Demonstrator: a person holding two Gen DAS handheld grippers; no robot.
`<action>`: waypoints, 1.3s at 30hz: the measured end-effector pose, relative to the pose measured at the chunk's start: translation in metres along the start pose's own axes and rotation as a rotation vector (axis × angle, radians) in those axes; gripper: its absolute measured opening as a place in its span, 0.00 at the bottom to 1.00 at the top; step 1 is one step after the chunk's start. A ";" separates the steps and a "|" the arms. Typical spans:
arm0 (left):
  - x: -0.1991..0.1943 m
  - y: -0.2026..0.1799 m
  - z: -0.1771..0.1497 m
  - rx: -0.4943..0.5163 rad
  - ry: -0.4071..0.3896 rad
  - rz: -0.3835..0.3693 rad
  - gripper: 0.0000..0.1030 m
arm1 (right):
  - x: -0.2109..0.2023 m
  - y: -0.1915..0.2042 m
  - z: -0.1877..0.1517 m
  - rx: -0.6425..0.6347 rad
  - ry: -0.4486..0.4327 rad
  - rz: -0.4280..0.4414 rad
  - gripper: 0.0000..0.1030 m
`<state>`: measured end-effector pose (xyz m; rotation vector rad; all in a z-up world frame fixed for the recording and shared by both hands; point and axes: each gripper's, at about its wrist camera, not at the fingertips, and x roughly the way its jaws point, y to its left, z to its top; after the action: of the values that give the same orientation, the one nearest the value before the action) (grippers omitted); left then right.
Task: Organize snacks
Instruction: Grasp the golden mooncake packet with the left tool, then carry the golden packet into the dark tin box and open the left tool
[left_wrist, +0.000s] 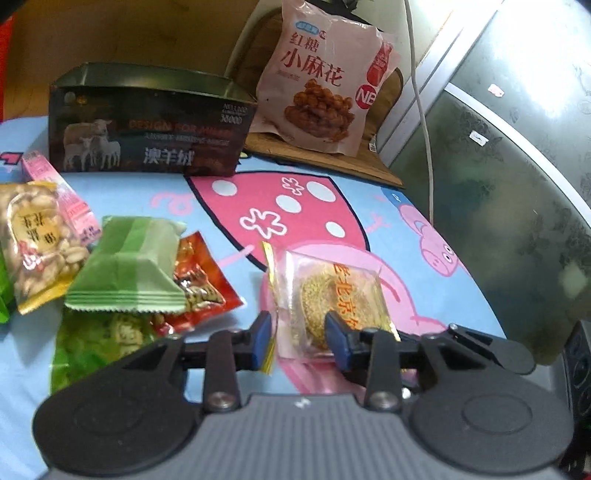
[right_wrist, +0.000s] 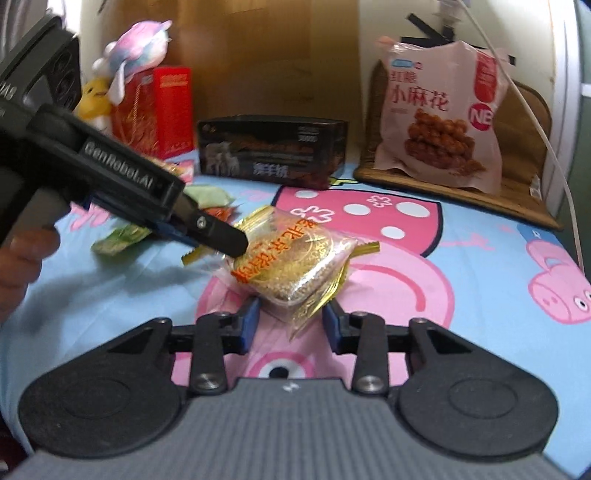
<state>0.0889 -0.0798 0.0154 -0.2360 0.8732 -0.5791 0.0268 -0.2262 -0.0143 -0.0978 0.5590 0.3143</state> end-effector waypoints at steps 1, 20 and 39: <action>0.001 -0.001 0.002 0.004 -0.008 0.005 0.38 | 0.000 -0.001 0.000 -0.006 0.000 -0.004 0.40; -0.025 -0.005 0.021 0.024 -0.089 -0.035 0.36 | 0.001 0.007 0.029 -0.067 -0.097 0.014 0.39; -0.032 0.076 0.151 -0.053 -0.337 0.185 0.36 | 0.119 0.005 0.169 -0.106 -0.214 0.079 0.38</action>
<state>0.2188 -0.0041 0.0987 -0.2877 0.5764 -0.3308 0.2060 -0.1598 0.0641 -0.1431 0.3344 0.4260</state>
